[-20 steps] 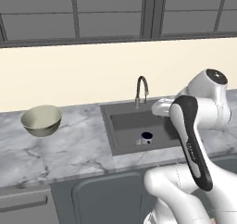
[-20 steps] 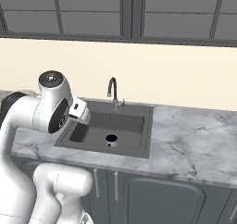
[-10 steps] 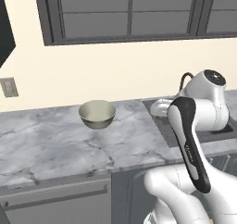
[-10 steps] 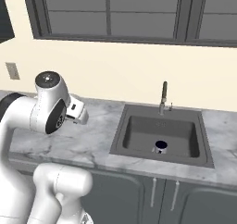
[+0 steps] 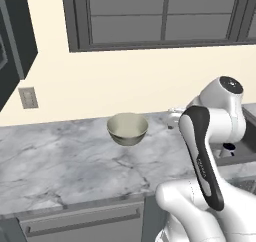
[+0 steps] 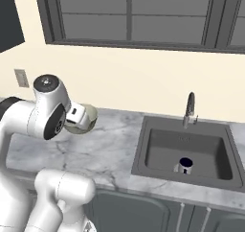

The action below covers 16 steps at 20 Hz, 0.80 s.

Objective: Pick the mug and place it in the sink. Pick the bowl and place it in the open cabinet and then close the cabinet.

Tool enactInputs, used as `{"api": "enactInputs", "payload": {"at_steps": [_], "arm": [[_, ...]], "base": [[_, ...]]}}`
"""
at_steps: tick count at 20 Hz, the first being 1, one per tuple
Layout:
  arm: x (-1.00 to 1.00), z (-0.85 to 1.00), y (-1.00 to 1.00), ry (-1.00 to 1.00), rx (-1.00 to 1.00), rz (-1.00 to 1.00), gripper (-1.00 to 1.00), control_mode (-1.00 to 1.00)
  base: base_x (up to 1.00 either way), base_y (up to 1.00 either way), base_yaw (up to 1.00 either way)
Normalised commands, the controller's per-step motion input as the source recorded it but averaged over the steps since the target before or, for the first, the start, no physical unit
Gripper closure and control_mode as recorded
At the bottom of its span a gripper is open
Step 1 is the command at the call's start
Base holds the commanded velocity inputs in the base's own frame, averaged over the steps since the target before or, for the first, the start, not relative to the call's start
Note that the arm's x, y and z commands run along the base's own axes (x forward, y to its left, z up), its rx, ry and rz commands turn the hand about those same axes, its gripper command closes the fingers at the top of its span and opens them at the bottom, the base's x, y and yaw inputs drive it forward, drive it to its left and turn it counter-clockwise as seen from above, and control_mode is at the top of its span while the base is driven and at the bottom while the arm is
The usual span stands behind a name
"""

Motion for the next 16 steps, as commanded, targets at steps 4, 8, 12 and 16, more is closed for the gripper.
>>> {"api": "enactInputs", "payload": {"at_steps": [4,8,12,16], "arm": [[0.0,0.0,0.0,0.0,0.0,0.0,-1.0,1.0],[0.0,0.0,0.0,0.0,0.0,0.0,-1.0,1.0],[0.22,0.0,0.0,0.0,0.0,0.0,-1.0,-1.0],[0.9,0.0,0.0,-0.02,0.0,0.0,-1.0,-1.0]], "base": [[0.98,-0.37,0.03],[0.96,-0.02,0.0],[0.69,0.0,0.0],[0.0,0.0,0.0]]}}
